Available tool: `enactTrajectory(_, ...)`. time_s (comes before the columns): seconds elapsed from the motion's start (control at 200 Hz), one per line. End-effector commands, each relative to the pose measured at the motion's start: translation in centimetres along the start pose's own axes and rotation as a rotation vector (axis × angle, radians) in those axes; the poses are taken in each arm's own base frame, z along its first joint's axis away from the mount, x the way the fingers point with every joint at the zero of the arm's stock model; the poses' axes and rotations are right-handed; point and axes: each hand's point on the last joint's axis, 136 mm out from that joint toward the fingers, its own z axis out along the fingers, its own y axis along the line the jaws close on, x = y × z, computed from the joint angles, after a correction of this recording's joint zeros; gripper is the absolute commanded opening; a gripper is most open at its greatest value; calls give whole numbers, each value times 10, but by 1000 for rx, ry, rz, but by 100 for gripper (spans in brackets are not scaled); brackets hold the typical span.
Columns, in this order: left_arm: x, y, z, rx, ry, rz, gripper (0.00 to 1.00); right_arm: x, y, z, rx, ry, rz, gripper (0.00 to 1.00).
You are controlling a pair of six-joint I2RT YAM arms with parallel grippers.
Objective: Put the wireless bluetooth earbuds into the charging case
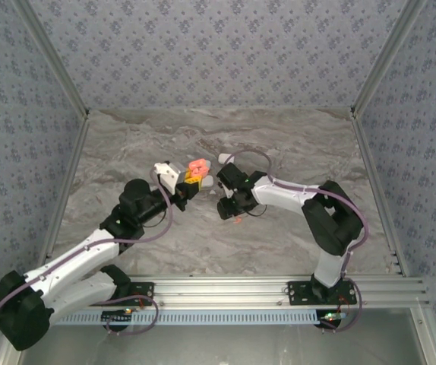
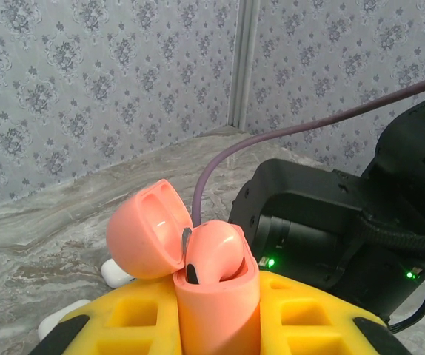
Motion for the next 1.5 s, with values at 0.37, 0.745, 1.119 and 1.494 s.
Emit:
enactTrajectory(0.37, -6, -1, -3, -5, -19, 20, 0, 28, -28, 10, 240, 104, -86, 59)
enactTrajectory(0.745, -5, -1, 0, -6, -14, 19, 0, 56, -37, -5, 255, 139, -71, 58)
enactTrajectory(1.119, -8, -1, 2, -1, -11, 22, 0, 41, -17, -19, 97, 67, -31, 57)
enactTrajectory(1.494, -7, -2, 2, 1, -8, 26, 0, 20, -16, -10, 29, 82, 42, 49)
